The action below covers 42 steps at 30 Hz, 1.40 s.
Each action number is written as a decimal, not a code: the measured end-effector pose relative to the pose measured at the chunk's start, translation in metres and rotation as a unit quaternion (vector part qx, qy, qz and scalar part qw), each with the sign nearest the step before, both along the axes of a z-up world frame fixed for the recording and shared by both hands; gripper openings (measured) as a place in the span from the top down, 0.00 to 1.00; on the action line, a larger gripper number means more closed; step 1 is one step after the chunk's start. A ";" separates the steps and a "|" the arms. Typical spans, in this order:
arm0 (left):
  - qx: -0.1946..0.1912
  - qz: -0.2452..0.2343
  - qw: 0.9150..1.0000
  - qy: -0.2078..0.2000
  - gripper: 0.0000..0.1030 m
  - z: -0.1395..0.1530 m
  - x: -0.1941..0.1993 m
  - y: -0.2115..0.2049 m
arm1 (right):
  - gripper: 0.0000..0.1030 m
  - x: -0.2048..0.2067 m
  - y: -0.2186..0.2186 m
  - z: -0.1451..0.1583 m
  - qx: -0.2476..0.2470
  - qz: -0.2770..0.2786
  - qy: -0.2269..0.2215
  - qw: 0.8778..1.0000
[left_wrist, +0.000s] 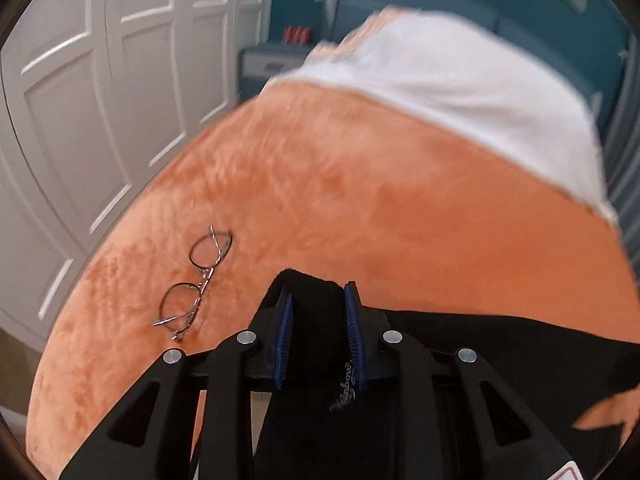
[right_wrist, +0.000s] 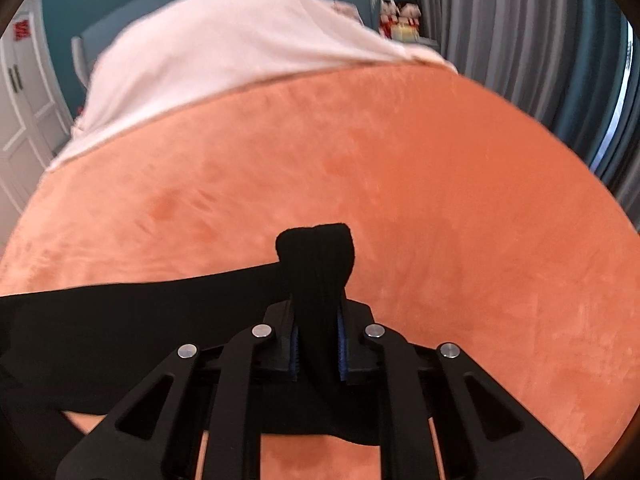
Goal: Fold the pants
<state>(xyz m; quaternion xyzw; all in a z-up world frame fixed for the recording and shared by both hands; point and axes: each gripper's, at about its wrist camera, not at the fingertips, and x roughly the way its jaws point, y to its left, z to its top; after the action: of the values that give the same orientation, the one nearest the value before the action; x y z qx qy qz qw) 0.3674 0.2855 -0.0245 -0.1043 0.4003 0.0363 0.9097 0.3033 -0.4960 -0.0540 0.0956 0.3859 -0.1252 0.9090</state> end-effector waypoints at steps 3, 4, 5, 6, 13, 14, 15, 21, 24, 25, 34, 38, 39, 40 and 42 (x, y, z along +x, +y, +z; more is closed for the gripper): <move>-0.019 -0.023 0.999 -0.029 0.79 0.038 -0.053 -0.002 | 0.88 -0.031 0.008 0.036 -0.009 0.015 -0.033 0.999; -0.019 -0.027 0.999 -0.033 0.79 0.044 -0.062 -0.002 | 0.88 -0.041 0.009 0.044 -0.011 0.018 -0.039 0.999; -0.018 -0.032 0.999 -0.038 0.79 0.052 -0.079 -0.003 | 0.88 -0.046 0.010 0.050 -0.012 0.020 -0.043 0.999; -0.015 -0.038 0.998 -0.040 0.79 0.058 -0.093 -0.005 | 0.88 -0.057 0.011 0.058 -0.009 0.025 -0.047 0.999; 0.014 -0.048 0.999 -0.019 0.78 0.051 -0.160 0.000 | 0.88 -0.107 0.016 0.078 -0.013 0.042 -0.049 0.998; 0.018 -0.046 0.999 -0.015 0.78 0.048 -0.166 0.001 | 0.88 -0.111 0.014 0.077 -0.011 0.040 -0.045 0.998; 0.018 -0.043 0.999 -0.010 0.78 0.044 -0.169 0.002 | 0.88 -0.114 0.012 0.076 -0.009 0.037 -0.038 0.999; 0.015 -0.031 0.999 -0.001 0.78 0.035 -0.172 0.007 | 0.88 -0.116 0.018 0.071 -0.021 0.031 -0.020 0.999; 0.018 -0.035 0.999 -0.005 0.77 0.036 -0.169 0.005 | 0.88 -0.115 0.022 0.078 -0.023 0.032 -0.032 0.999; 0.018 -0.037 0.999 -0.006 0.77 0.037 -0.171 0.005 | 0.88 -0.117 0.024 0.083 -0.026 0.036 -0.043 0.998; 0.032 -0.046 0.996 0.067 0.76 -0.027 -0.221 0.019 | 0.83 -0.163 0.020 0.035 -0.050 0.042 -0.008 0.998; 0.079 -0.054 0.988 0.123 0.73 -0.065 -0.238 0.011 | 0.72 -0.171 0.003 -0.004 -0.046 0.007 0.065 0.997; 0.087 -0.050 0.987 0.128 0.73 -0.065 -0.243 0.010 | 0.68 -0.176 0.001 -0.006 -0.047 0.002 0.066 0.997; 0.085 -0.049 0.987 0.126 0.72 -0.062 -0.249 0.010 | 0.62 -0.184 -0.002 -0.003 -0.046 -0.005 0.060 0.997; 0.082 -0.041 0.989 0.113 0.56 -0.047 -0.264 0.012 | 0.48 -0.201 -0.008 0.003 -0.054 -0.024 0.052 0.997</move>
<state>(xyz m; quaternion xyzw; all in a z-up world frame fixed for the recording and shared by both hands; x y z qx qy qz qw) 0.1037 0.2971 -0.0711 -0.0077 0.5004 0.0435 0.8647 0.1026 -0.5037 -0.0508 0.0490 0.4228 -0.1720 0.8884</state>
